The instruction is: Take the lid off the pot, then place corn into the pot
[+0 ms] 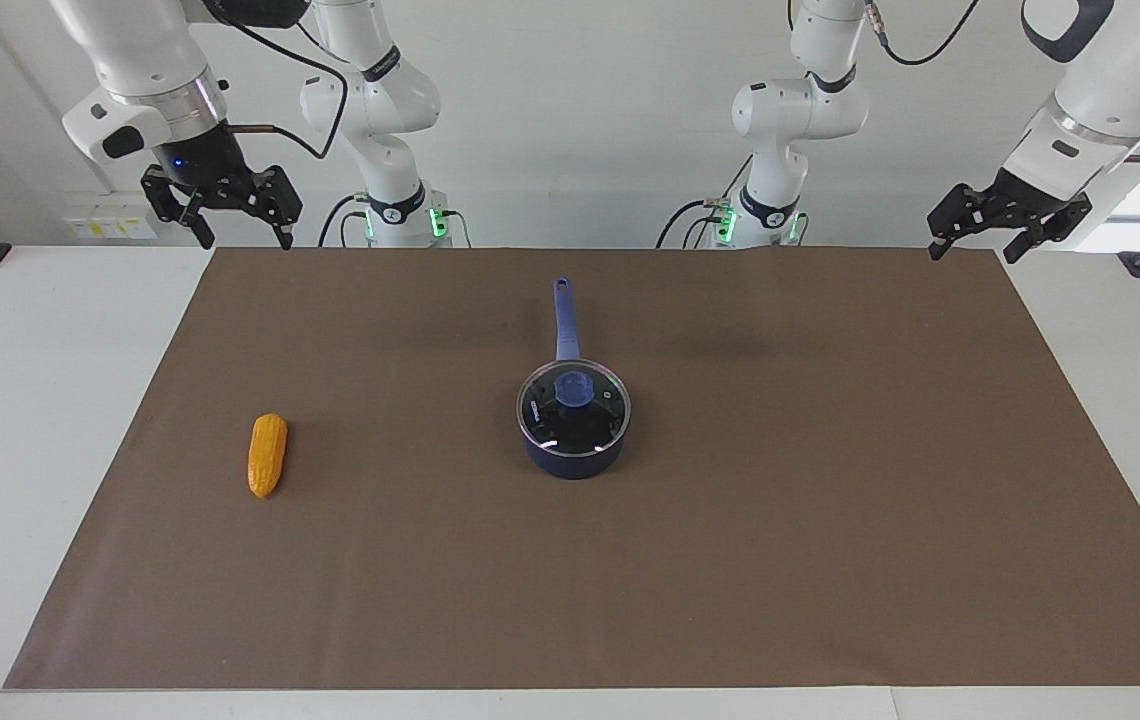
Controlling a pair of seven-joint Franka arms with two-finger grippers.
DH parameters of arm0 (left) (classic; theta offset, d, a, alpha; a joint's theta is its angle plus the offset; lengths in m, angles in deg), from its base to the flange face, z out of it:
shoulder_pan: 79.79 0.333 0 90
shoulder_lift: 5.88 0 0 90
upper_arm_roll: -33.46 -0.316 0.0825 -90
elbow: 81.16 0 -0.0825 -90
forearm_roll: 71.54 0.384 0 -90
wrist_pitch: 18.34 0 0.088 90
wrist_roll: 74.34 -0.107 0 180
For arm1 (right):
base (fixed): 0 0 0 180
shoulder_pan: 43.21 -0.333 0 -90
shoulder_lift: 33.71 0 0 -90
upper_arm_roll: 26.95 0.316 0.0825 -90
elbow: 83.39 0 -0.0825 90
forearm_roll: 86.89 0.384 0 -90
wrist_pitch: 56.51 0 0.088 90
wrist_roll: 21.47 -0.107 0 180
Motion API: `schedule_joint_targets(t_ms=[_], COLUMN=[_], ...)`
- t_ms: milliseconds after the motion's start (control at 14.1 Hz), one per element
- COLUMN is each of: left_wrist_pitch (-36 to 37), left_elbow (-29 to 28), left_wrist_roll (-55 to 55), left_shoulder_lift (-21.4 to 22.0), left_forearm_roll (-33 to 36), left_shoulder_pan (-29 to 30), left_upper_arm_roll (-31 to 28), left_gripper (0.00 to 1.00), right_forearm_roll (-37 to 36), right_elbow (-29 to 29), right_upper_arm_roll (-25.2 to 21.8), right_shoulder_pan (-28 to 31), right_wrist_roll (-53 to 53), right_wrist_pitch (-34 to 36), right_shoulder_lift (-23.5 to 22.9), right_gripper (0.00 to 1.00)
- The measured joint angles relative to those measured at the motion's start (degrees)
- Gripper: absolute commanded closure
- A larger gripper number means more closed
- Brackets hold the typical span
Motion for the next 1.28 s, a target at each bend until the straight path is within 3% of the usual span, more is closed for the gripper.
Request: schedule_joint_targets(t_ms=[1276], left_wrist_pitch=[0.1], left_elbow=[0.0], left_wrist_roll=[0.1], left_shoulder_lift=[0.1], left_forearm_roll=[0.0], left_shoulder_pan=[0.1], left_upper_arm_roll=[-0.9], left_gripper=[0.00], right_forearm_roll=[0.0], right_elbow=[0.0], right_upper_arm_roll=[0.0], right_shoulder_pan=[0.0], right_wrist_roll=[0.0], right_wrist_pitch=[0.0], right_shoulder_lift=[0.0], right_gripper=[0.00])
